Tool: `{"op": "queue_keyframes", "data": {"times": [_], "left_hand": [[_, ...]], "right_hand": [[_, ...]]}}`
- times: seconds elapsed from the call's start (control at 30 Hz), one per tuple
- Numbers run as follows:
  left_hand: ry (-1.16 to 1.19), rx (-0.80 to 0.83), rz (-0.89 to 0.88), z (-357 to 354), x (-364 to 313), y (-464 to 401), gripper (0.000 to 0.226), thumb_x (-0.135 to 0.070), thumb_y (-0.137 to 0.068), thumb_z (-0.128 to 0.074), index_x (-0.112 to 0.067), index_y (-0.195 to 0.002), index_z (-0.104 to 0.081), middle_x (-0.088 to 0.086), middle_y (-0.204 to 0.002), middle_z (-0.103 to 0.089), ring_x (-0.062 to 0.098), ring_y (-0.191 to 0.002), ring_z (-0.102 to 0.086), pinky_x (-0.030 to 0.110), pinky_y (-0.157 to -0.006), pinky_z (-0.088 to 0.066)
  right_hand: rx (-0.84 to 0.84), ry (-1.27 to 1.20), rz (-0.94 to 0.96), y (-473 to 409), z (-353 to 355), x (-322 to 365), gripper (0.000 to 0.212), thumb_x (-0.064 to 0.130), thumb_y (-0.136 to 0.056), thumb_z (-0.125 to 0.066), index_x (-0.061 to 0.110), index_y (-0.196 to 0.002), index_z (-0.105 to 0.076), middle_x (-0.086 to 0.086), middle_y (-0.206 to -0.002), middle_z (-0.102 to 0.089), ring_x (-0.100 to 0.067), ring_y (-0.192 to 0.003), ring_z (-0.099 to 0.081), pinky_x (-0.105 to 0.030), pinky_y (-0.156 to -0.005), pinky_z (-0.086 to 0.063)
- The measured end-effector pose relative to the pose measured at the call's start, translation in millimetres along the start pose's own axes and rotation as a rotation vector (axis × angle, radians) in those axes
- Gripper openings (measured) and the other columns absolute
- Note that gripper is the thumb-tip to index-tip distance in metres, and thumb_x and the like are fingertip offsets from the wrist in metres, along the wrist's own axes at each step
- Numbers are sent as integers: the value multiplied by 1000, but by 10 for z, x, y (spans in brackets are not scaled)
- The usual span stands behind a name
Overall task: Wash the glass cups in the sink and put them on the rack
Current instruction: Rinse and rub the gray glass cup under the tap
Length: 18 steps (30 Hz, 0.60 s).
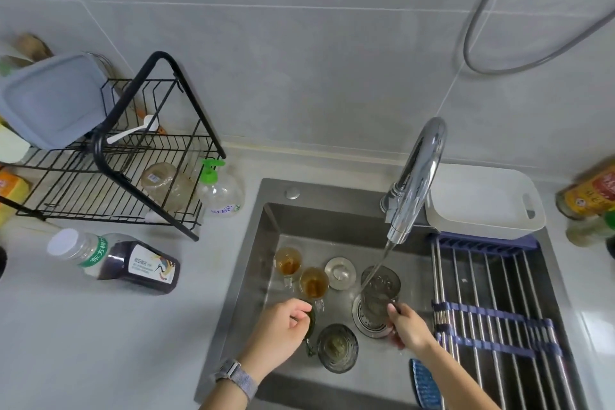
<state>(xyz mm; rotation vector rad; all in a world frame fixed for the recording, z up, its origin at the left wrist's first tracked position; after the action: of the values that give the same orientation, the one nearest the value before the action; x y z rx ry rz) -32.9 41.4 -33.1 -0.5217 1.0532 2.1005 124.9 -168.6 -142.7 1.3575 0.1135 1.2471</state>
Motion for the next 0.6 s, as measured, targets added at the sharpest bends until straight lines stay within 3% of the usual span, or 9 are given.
{"op": "queue_keyframes", "data": {"times": [0.07, 0.17, 0.27, 0.43, 0.6], "left_hand": [[8, 25, -6, -66, -35, -6, 30, -28, -95, -50, -27, -122, -63, -15, -108, -66, -2, -95, -62, 13, -84, -51], [16, 64, -37, -141, -133, -7, 29, -31, -95, -49, -30, -122, -61, -16, -112, -65, -3, -98, -60, 6, -79, -46], [52, 78, -44, -186, -228, -25, 30, -32, -98, -46, -30, -126, -56, -15, -117, -62, -2, -101, -57, 11, -85, -46], [213, 34, 33, -194, -304, -58, 28, -35, -101, -39, -34, -127, -51, -11, -119, -59, 10, -101, -62, 29, -86, -52], [441, 42, 101, -228, -359, -70, 29, -40, -101, -40, -32, -126, -52, -19, -110, -56, -1, -96, -55, 17, -70, -43]], "right_hand": [[13, 38, 61, 219, 31, 61, 26, 29, -101, -42, 16, -80, -49, -1, -67, -52, -14, -53, -44, -23, -45, -34], [38, 3, 143, 544, 46, 198, 23, 32, -100, -44, 29, -78, -47, 8, -66, -51, -10, -58, -44, -19, -51, -36], [73, -64, 195, 810, 49, 348, 28, 31, -100, -44, 15, -78, -45, 3, -65, -45, -9, -57, -39, -18, -51, -34], [63, -213, 284, 1154, 61, 601, 36, 26, -103, -40, 9, -72, -45, -2, -60, -44, -6, -42, -37, -15, -43, -30], [-6, -334, 334, 1304, 45, 635, 40, 26, -103, -39, 8, -67, -45, -10, -62, -49, -8, -35, -33, -18, -37, -25]]}}
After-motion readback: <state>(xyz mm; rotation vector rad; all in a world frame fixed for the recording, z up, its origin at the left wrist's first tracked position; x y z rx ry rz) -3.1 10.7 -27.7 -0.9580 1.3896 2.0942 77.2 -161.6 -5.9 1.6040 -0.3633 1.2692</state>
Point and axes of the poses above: each hand's wrist, its own y-axis away from the middle knuckle, its own z-axis out of the back of the hand, x = y × z, the point moved 3 cm from there along -y, towards the middle knuckle
